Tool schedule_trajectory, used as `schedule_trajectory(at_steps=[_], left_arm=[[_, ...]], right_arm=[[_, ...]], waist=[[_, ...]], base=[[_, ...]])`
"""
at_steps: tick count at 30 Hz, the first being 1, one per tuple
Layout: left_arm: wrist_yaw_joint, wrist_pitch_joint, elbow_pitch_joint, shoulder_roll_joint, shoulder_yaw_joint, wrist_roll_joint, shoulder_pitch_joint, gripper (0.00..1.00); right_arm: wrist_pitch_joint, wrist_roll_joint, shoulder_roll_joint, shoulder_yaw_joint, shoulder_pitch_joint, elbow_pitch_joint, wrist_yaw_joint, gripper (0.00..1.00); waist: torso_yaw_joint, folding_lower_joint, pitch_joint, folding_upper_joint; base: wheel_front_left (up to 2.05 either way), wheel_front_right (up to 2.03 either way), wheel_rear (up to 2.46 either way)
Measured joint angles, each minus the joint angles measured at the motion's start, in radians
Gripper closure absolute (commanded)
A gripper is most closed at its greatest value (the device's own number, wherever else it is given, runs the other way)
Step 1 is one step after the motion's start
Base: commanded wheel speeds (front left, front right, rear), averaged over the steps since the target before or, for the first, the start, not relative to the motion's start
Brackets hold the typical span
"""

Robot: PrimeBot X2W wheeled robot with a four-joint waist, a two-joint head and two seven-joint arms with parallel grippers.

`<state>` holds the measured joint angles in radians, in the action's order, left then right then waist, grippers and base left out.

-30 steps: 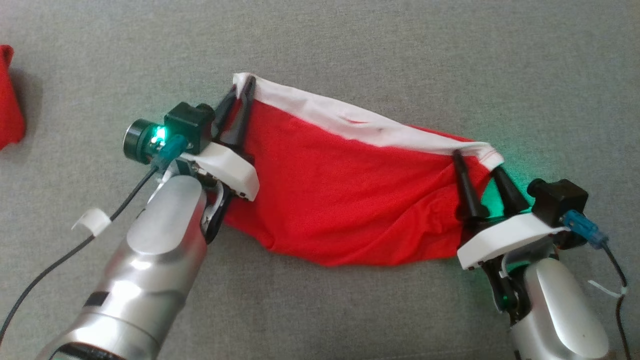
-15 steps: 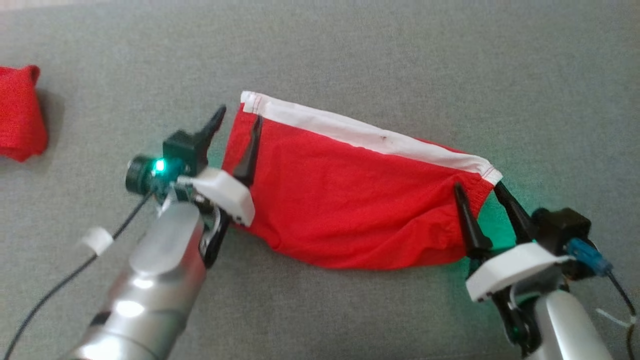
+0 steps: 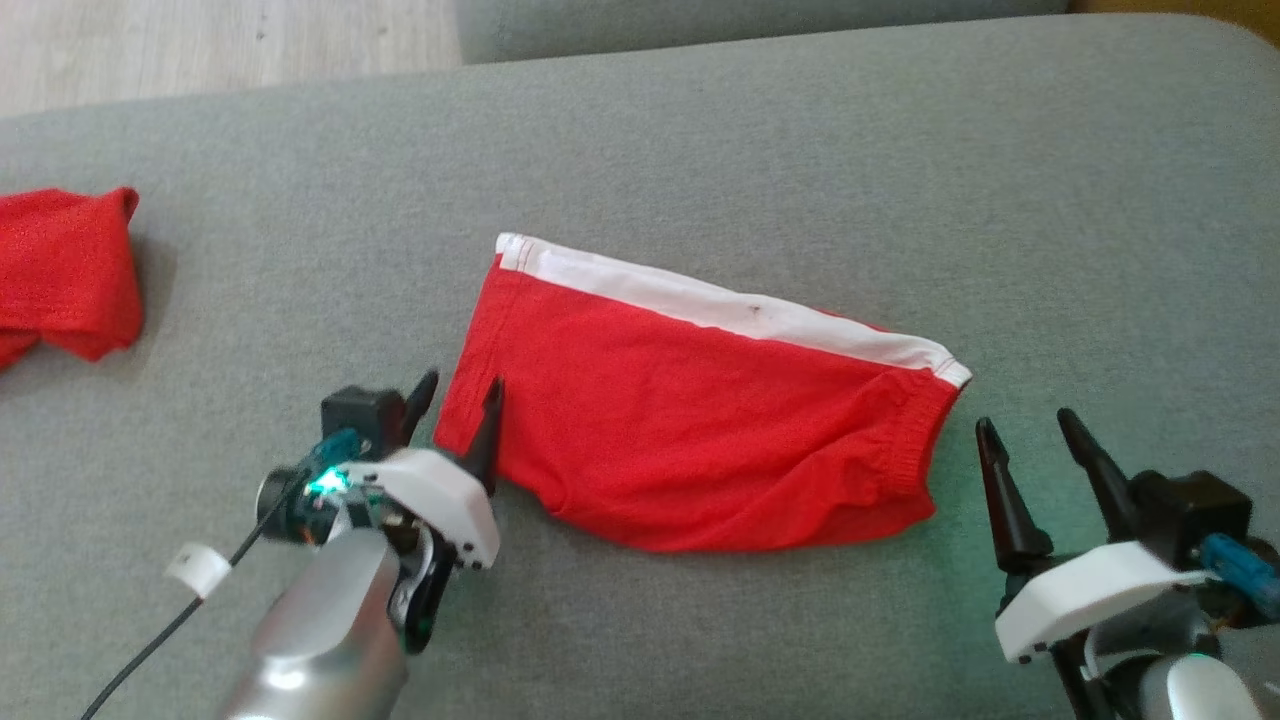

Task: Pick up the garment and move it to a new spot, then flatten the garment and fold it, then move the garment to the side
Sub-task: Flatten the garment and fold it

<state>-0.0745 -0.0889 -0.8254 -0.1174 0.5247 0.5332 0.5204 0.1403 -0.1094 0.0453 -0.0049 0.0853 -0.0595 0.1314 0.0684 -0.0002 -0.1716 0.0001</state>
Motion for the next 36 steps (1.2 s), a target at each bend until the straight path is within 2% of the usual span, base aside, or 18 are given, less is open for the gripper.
schedule_trajectory(at_steps=[6, 11, 12, 13, 14, 15, 19, 27, 36], left_arm=[[0.03, 0.096, 0.025, -0.016, -0.013, 0.037, -0.036, 0.0], [0.021, 0.18, 0.06, -0.029, -0.009, 0.06, -0.036, 0.0], [0.021, 0.18, 0.06, -0.029, -0.009, 0.06, -0.036, 0.09], [0.021, 0.194, 0.067, -0.029, -0.008, 0.065, -0.037, 0.54], [0.021, 0.206, 0.074, -0.029, -0.007, 0.066, -0.038, 0.82], [0.022, 0.214, 0.082, -0.029, -0.007, 0.066, -0.041, 1.0], [0.023, 0.213, 0.121, -0.028, -0.006, 0.081, -0.076, 1.0], [0.059, 0.149, 0.225, -0.026, -0.023, 0.115, -0.182, 1.0], [0.13, 0.091, 0.356, -0.018, -0.054, 0.157, -0.389, 1.0]], right_arm=[[0.039, 0.043, 0.0, -0.01, 0.009, -0.122, 0.0, 0.0], [0.056, 0.048, 0.0, -0.026, 0.008, -0.191, 0.0, 0.0], [0.056, 0.048, 0.0, -0.026, 0.008, -0.191, 0.0, 0.0], [0.063, 0.048, 0.0, -0.029, 0.007, -0.2, 0.0, 0.0], [0.064, 0.048, 0.0, -0.033, 0.006, -0.208, 0.0, 0.0], [0.064, 0.048, 0.0, -0.037, 0.004, -0.215, 0.0, 0.0], [0.064, 0.048, 0.0, -0.054, -0.018, -0.238, 0.0, 0.0], [0.077, 0.059, 0.001, -0.09, -0.033, -0.251, 0.0, 0.0], [0.08, 0.056, -0.001, -0.097, 0.014, -0.197, 0.0, 0.0]], waist=[[0.027, 0.0001, 0.016, 0.0], [0.042, 0.0002, 0.018, 0.0], [0.042, 0.0002, 0.018, 0.0], [0.043, 0.0002, 0.019, 0.0], [0.045, 0.0002, 0.02, 0.0], [0.045, 0.0002, 0.022, 0.0], [0.036, 0.0002, 0.033, 0.0], [-0.022, 0.0002, 0.074, 0.0], [-0.099, 0.0001, 0.118, 0.0]], base=[[0.0, 0.0, 0.0], [0.0, 0.0, 0.0], [0.0, 0.0, 0.0], [0.0, 0.0, 0.0], [0.0, 0.0, 0.0], [0.0, 0.0, 0.0], [0.0, 0.0, 0.0], [0.0, 0.0, 0.0], [0.0, 0.0, 0.0]])
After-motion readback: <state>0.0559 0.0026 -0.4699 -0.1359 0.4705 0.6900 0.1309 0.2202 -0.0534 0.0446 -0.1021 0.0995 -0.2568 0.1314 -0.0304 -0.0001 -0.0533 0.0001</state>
